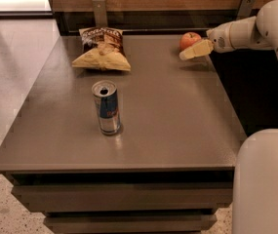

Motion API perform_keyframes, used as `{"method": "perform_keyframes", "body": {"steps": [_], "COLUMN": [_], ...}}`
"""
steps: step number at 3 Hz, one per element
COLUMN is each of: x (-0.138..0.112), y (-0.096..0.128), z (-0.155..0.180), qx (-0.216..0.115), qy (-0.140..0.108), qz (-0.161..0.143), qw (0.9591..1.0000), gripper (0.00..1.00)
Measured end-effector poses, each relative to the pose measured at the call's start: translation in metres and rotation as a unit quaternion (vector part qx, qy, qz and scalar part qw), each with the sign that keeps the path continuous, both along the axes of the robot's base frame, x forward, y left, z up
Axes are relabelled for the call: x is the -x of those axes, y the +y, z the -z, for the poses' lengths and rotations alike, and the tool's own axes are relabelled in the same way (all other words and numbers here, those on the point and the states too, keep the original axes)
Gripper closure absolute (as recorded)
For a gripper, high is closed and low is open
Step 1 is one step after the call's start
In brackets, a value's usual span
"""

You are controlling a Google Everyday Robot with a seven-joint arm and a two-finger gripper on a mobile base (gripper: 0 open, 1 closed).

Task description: Move apple near redbull can

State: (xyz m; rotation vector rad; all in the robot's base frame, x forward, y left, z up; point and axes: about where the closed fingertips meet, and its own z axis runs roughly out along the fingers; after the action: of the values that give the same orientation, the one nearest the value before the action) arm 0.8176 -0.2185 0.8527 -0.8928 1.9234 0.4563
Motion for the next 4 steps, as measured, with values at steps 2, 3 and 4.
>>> {"method": "perform_keyframes", "body": {"steps": [2,3,4], "x": [-0.006,-0.007,-0.007], "y": [0.015,0.019,0.019], "z": [0.010,0.014,0.015], "qx": [0.003,0.003,0.002], "qy": [0.014,0.019,0.021], "qz": [-0.020,-0.027,-0.030], "qw": [0.9997,0.9995,0.9993], "gripper": [0.18,0.41,0.65]}}
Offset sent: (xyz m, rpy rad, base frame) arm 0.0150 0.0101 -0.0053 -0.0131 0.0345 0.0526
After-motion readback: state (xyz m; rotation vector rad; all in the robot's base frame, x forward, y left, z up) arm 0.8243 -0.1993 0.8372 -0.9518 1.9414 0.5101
